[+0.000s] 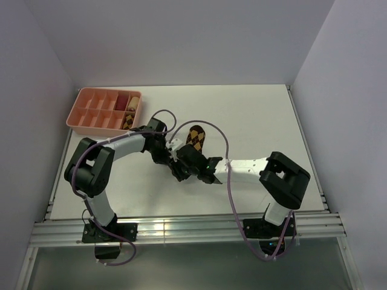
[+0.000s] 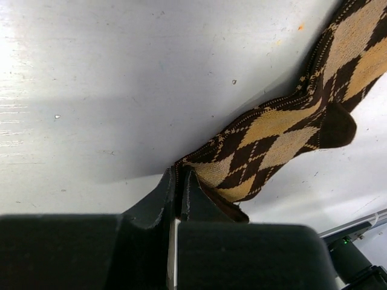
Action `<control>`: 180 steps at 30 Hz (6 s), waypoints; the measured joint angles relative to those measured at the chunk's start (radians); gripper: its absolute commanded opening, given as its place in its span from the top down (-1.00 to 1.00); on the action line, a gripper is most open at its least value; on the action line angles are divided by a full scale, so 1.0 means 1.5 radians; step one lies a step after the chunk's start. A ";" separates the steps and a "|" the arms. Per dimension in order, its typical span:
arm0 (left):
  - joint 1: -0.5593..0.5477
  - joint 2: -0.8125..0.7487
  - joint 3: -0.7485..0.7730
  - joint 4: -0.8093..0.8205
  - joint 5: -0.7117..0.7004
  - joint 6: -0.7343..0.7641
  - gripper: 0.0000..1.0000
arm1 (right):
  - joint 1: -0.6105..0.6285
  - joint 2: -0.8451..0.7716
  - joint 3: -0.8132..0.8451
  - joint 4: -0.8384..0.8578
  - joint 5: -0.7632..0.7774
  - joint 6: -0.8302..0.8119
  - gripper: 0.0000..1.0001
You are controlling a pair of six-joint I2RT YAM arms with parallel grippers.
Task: Roll the socks
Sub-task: Roll the sock at the center of the board.
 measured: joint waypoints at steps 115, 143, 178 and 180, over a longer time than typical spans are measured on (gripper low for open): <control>-0.001 -0.019 -0.022 0.072 -0.014 0.021 -0.27 | 0.011 0.113 0.060 -0.019 0.159 -0.005 1.00; 0.006 -0.190 -0.191 0.107 -0.028 -0.061 -0.15 | -0.271 0.306 0.047 0.231 -0.704 0.440 1.00; -0.012 0.006 -0.001 0.041 0.005 0.022 0.43 | -0.019 -0.044 0.033 -0.086 -0.023 0.017 -0.03; -0.012 0.017 0.016 0.030 0.005 0.033 0.44 | 0.003 -0.034 0.033 -0.085 0.023 -0.002 -0.01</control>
